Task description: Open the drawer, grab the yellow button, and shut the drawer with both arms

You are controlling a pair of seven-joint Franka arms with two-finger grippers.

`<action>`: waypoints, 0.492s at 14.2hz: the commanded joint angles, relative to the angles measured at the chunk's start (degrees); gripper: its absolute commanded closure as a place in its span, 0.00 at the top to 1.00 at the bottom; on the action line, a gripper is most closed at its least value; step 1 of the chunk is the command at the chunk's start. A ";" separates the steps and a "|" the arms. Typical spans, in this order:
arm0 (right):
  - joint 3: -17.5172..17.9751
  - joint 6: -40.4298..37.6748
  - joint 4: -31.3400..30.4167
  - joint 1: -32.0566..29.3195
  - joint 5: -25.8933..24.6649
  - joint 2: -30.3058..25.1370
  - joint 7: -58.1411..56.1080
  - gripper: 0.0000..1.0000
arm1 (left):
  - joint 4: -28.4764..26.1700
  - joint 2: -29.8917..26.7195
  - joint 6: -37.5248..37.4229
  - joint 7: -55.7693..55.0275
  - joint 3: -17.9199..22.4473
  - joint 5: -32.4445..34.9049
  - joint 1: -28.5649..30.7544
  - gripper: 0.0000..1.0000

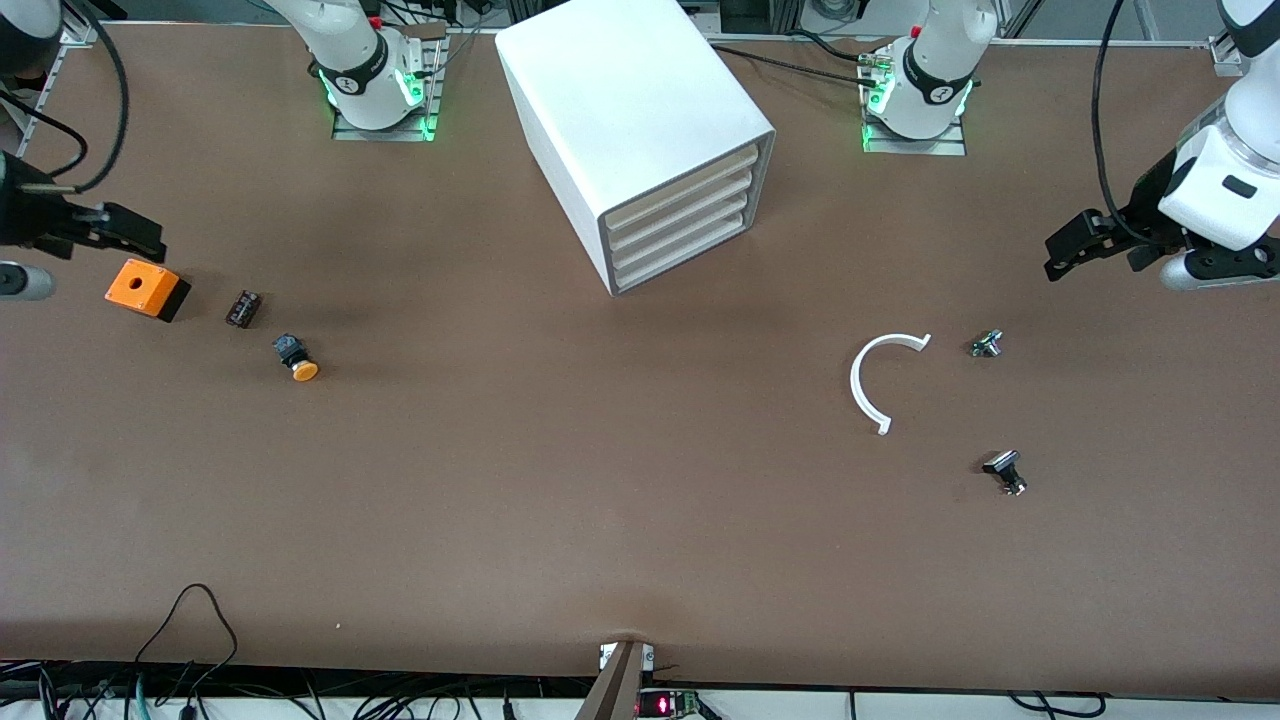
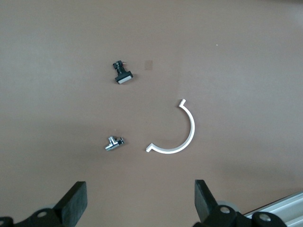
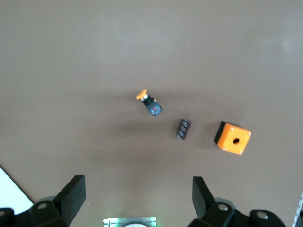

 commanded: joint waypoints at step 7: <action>-1.15 0.62 -1.09 0.24 1.72 0.65 -0.35 1.00 | 3.73 1.22 -4.40 6.22 -0.58 1.13 0.47 1.00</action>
